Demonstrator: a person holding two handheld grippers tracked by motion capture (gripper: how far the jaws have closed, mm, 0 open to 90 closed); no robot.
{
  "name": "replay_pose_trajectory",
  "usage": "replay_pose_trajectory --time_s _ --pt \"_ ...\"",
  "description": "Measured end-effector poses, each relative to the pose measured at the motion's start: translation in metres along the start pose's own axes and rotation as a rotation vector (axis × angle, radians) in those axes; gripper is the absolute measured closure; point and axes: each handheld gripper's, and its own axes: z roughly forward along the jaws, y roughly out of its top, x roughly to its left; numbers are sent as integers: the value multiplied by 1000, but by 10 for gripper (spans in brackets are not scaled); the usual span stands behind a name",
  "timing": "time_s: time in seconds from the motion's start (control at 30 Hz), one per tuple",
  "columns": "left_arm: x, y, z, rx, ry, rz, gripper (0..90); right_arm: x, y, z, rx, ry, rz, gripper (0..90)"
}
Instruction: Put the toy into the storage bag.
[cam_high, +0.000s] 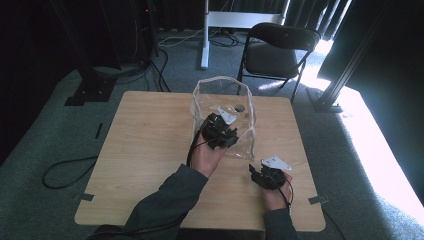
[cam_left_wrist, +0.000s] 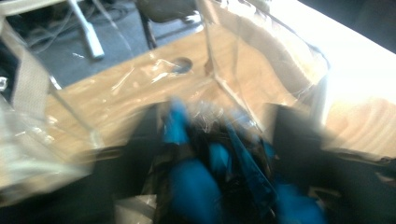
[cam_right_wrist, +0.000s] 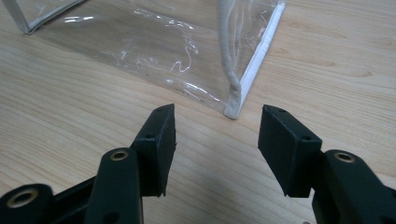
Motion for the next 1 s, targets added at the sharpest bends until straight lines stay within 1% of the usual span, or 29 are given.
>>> replay_pose_trajectory --time_s 0.03,0.1,0.13,0.2,0.27,0.33,0.43,0.53,0.63,0.7,0.73,0.77,0.8,0.83,1.0 --pt "0 1 -2 -1 7 -7 534 0 0 0 1 0 -2 456" --pt "2 3 -5 7 -6 -4 561 1 0 1 4 3 -6 456" --pt "2 3 -7 6 4 -2 554 2 0 2 5 5 -9 456" --pt "5 4 -7 6 0 -3 546 3 1 3 6 6 -10 456" --pt "7 2 -6 0 22 -7 520 4 2 4 7 8 -15 456" --pt "11 0 -4 3 22 -17 521 4 2 5 8 11 -18 456" --pt "14 -2 -4 4 23 -26 520 4 2 4 8 10 -17 456" --pt "16 -4 -6 -2 26 -20 520 4 2 4 7 7 -16 456" --pt "21 -6 -9 -7 32 -27 520 5 2 4 8 7 -15 456" --pt "21 -6 -9 -7 32 -27 519 6 2 4 9 8 -15 456" --pt "29 -8 -10 -6 40 -40 519 6 2 4 8 7 -17 456" --pt "29 -8 -10 -6 40 -40 518 6 2 4 8 7 -17 456" --pt "34 -9 -12 -10 39 -51 517 5 2 4 8 7 -15 456" --pt "36 -9 -12 -13 37 -56 517 5 2 4 9 7 -14 456" --pt "40 -11 -17 -30 26 -59 511 5 3 5 8 6 -15 456"
